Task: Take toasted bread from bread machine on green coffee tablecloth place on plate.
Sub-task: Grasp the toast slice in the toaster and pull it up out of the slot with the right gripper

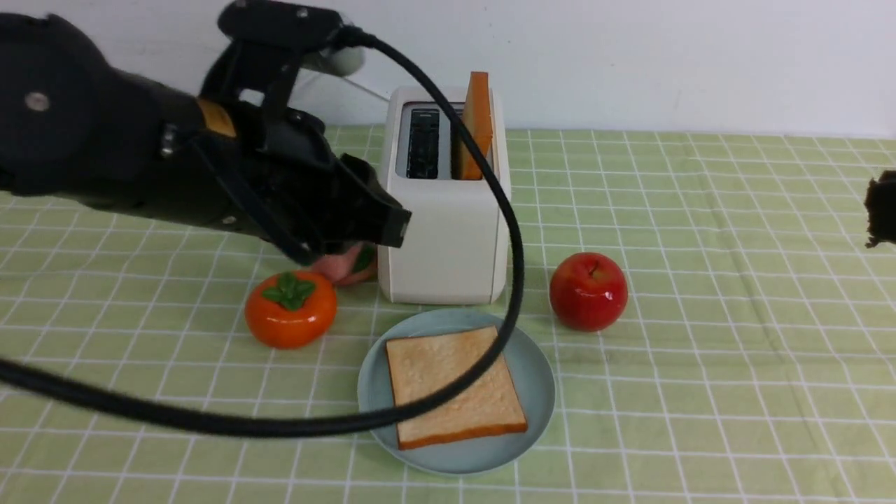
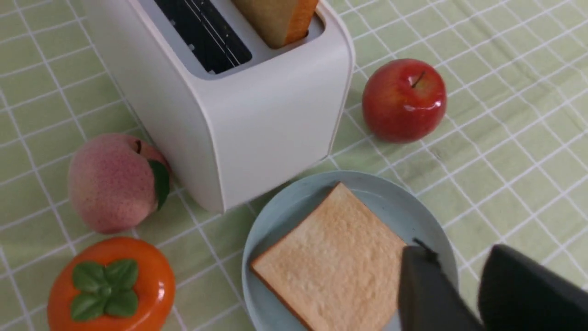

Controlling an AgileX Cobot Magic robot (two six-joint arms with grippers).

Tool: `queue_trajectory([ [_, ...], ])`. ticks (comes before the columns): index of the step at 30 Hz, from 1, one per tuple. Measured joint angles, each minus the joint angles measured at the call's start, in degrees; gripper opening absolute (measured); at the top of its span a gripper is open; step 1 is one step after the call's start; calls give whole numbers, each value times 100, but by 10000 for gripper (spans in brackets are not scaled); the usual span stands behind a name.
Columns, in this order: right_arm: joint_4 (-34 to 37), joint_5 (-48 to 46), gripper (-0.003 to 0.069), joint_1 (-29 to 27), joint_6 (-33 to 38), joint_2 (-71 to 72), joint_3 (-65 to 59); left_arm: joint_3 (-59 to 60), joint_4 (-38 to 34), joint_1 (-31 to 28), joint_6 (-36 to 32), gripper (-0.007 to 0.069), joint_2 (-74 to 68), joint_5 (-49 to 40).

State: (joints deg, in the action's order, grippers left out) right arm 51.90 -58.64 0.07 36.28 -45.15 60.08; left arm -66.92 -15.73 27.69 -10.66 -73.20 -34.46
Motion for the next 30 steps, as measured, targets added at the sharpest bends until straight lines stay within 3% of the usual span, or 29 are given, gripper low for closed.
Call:
queue_trajectory([
  [2,-155,-71,4,0,-241,-57,0,24,153,0,174,-13,377,-273],
  [11,-385,-172,1,9,-744,-995,460,1050,236,0,546,-13,2508,-131],
  [16,-744,-164,1,601,-1020,-1781,1260,1815,153,0,569,-13,3750,188],
  [20,-2024,269,1,1964,-1966,-2872,2232,2665,-53,0,582,-13,4641,511],
  [21,-2100,287,1,1964,-2023,-2926,2278,2696,-63,0,582,-13,4641,521],
  [24,-3483,548,11,2912,-3075,-3874,3067,3095,-280,0,588,-13,5032,754],
  [25,-3553,556,13,2983,-3139,-3986,3110,3105,-280,0,588,-13,5044,754],
  [29,-4897,770,102,3268,-4729,-5249,4158,3164,-389,0,588,-13,5134,882],
  [30,-4940,778,102,3268,-4776,-5291,4197,3164,-390,0,588,-13,5134,881],
])
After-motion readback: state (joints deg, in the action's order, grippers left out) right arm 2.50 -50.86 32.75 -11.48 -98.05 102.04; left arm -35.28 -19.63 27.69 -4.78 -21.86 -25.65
